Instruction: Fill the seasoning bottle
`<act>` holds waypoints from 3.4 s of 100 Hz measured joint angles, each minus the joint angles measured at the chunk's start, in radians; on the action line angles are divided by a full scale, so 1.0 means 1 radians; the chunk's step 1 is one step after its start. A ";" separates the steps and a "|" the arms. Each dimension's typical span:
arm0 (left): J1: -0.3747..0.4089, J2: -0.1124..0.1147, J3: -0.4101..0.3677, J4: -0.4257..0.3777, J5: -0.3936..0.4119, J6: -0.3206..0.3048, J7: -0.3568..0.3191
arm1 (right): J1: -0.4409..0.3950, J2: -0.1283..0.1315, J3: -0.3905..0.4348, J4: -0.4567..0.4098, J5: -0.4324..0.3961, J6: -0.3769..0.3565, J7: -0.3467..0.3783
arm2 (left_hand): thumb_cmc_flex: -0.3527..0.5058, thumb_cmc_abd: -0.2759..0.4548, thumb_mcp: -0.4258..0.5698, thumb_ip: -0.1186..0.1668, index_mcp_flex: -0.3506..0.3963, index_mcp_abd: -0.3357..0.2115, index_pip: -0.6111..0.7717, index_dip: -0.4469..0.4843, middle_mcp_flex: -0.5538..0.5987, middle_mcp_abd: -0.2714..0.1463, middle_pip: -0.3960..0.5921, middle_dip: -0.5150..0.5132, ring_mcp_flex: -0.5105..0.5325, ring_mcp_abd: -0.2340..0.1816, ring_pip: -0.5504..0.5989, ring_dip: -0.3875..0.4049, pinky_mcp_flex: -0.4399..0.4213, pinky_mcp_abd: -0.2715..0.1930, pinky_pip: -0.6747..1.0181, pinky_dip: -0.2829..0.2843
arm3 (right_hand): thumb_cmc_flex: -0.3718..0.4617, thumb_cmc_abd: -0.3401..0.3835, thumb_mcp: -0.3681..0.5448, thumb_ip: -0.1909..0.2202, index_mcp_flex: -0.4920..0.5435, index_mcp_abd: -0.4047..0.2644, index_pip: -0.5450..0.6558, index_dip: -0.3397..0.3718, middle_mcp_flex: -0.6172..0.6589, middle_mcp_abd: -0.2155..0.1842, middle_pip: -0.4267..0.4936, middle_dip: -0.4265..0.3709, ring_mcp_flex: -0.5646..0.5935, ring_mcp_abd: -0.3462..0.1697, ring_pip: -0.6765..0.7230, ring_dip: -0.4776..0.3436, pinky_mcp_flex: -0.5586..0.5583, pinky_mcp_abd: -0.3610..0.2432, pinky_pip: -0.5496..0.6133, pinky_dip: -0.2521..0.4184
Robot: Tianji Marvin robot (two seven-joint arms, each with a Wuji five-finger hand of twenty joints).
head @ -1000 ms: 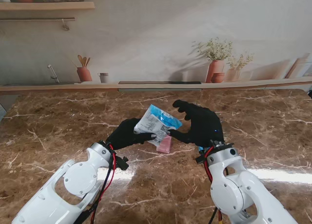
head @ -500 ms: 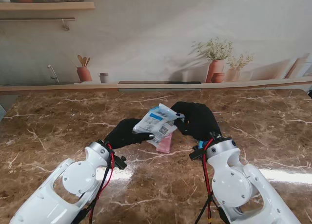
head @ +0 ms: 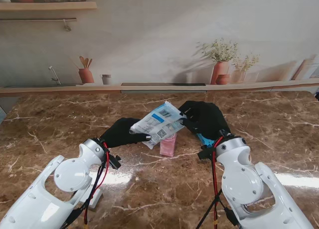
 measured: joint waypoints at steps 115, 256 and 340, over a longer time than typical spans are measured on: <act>-0.147 0.068 -0.041 0.068 0.278 0.069 -0.196 | -0.027 0.033 0.057 0.314 -0.194 -0.043 0.009 | 0.000 0.000 0.000 0.000 0.000 0.006 0.000 0.086 0.000 -0.001 0.010 0.011 0.000 0.000 0.000 0.005 -0.006 0.000 -0.001 0.000 | -0.366 0.215 -0.405 0.209 -0.271 0.154 -0.508 0.042 -0.489 0.027 -0.346 -0.462 -0.530 0.001 -0.651 -0.381 -0.506 -0.075 -0.696 -0.225; -0.426 0.093 0.191 0.101 0.533 0.099 -0.328 | -0.036 0.024 0.041 0.410 -0.212 -0.048 -0.074 | -0.021 0.000 0.033 0.000 0.000 0.006 0.013 0.103 0.004 -0.002 0.044 0.012 0.010 -0.003 0.025 0.012 0.034 -0.028 0.000 0.000 | -0.391 0.217 -0.419 0.230 -0.306 0.165 -0.530 0.029 -0.562 0.036 -0.360 -0.489 -0.590 0.001 -0.667 -0.400 -0.540 -0.090 -0.745 -0.252; -0.496 0.094 0.245 0.097 0.631 0.021 -0.338 | -0.052 0.023 0.054 0.410 -0.201 -0.059 -0.076 | -0.042 0.000 0.065 0.000 -0.008 0.006 0.062 0.069 0.015 -0.003 0.057 0.012 0.029 -0.029 0.034 0.012 0.056 -0.058 0.011 0.000 | -0.391 0.217 -0.419 0.230 -0.304 0.165 -0.530 0.029 -0.562 0.036 -0.360 -0.489 -0.590 0.001 -0.667 -0.400 -0.540 -0.090 -0.745 -0.252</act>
